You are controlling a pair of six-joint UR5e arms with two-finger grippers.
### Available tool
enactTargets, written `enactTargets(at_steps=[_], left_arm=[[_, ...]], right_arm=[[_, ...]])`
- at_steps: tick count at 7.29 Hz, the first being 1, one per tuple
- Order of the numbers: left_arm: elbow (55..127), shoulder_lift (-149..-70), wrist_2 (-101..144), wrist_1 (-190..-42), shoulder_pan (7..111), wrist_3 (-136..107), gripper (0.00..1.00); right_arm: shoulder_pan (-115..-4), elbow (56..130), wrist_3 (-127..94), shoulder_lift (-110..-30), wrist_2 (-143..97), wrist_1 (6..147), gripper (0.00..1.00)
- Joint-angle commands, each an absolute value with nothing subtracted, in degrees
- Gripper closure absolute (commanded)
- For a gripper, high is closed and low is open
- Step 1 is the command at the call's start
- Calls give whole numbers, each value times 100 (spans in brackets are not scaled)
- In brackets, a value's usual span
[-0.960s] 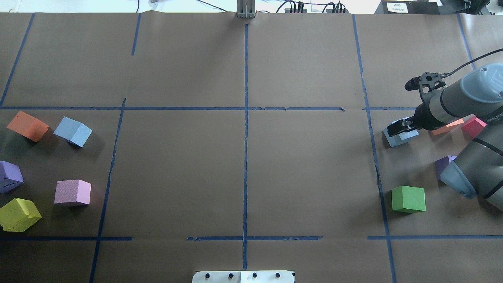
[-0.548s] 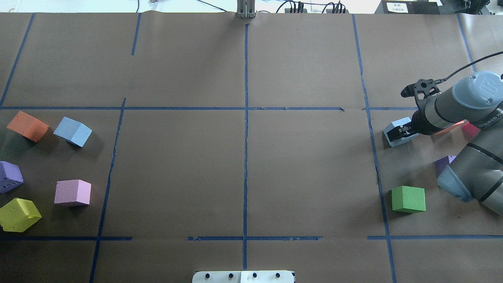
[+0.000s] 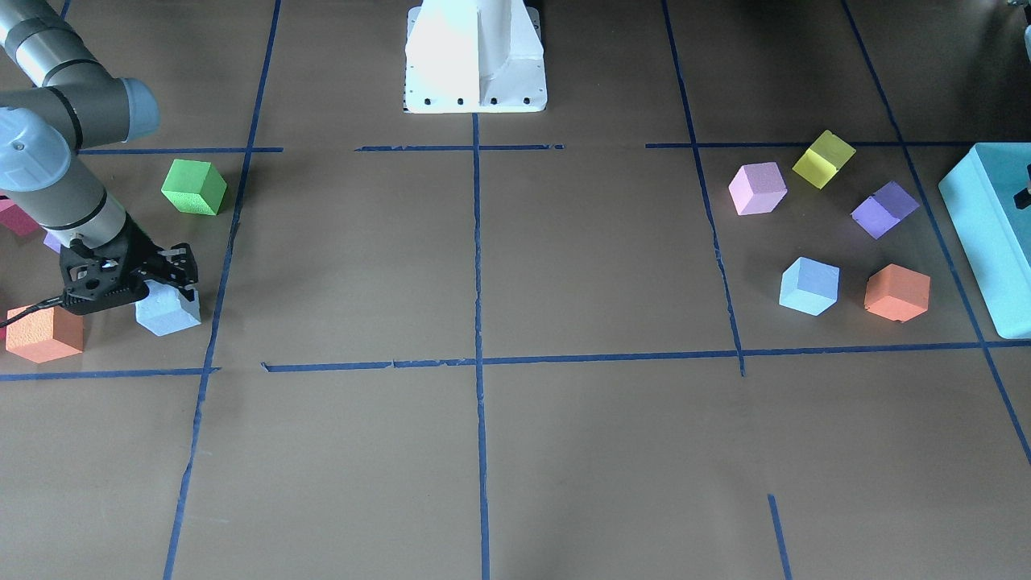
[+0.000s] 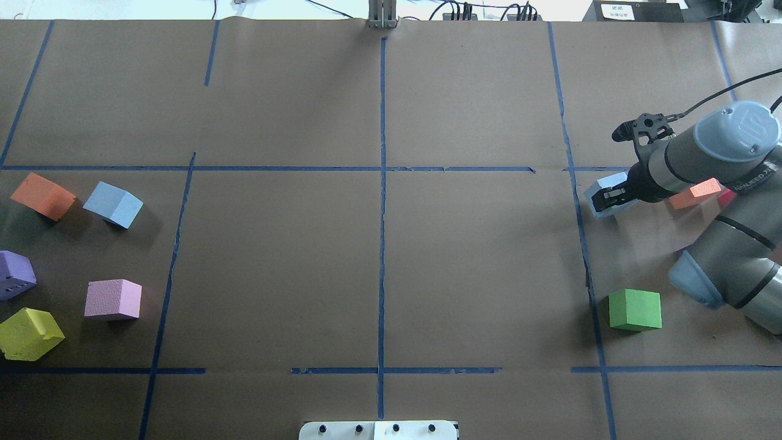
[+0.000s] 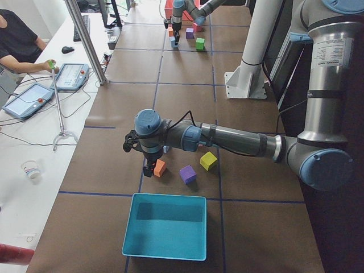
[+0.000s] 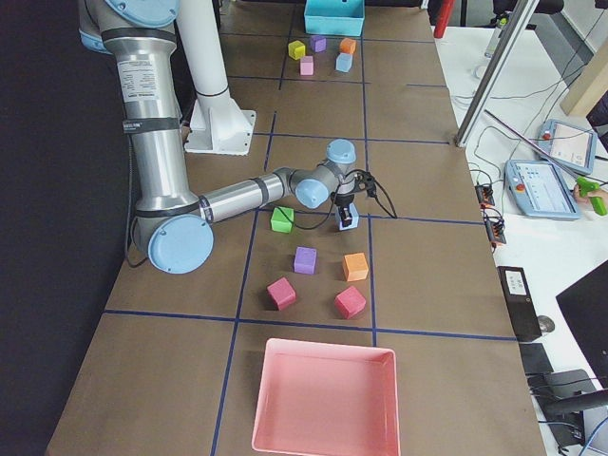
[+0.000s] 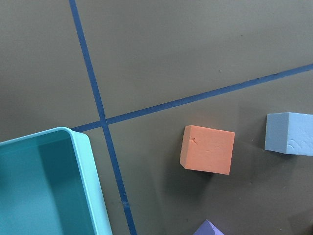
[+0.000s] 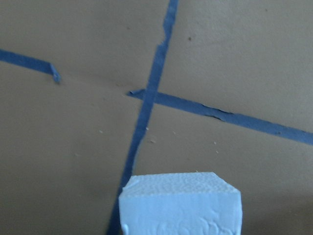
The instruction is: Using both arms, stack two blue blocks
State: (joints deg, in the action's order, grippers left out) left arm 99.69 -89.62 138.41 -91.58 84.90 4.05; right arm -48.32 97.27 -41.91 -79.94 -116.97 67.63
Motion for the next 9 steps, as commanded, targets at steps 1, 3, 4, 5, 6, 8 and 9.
enactTargets(at_steps=[1,3,4,5,6,8,9], left_arm=[[9993,-8965,13852,-9158,8490,404,0],[10011,-8956,13860,-9158,8482,404,0],[10028,-8921,13878,-9158,8481,404,0],[10081,-8851,14043,-9158,8490,404,0],[10238,-8711,14062,-9158,8482,396,0],[10301,-8648,14063,-9158,8490,404,0],[10301,-8648,14063,-9158,8482,404,0]], right_arm=[[-4101,9853,-6158,-6626,-11489,7537,100],[-3439,9408,-7589,-5122,-10813,8417,100],[-3280,8708,-8055,-4515,-10697,8394,100],[-3174,8414,-8173,-4317,-10583,8367,100],[-3077,8255,-8400,-4324,-10573,8350,100],[-2840,7921,-8411,-4307,-10494,8044,99],[-2778,7884,-8342,-4281,-10494,7981,98]])
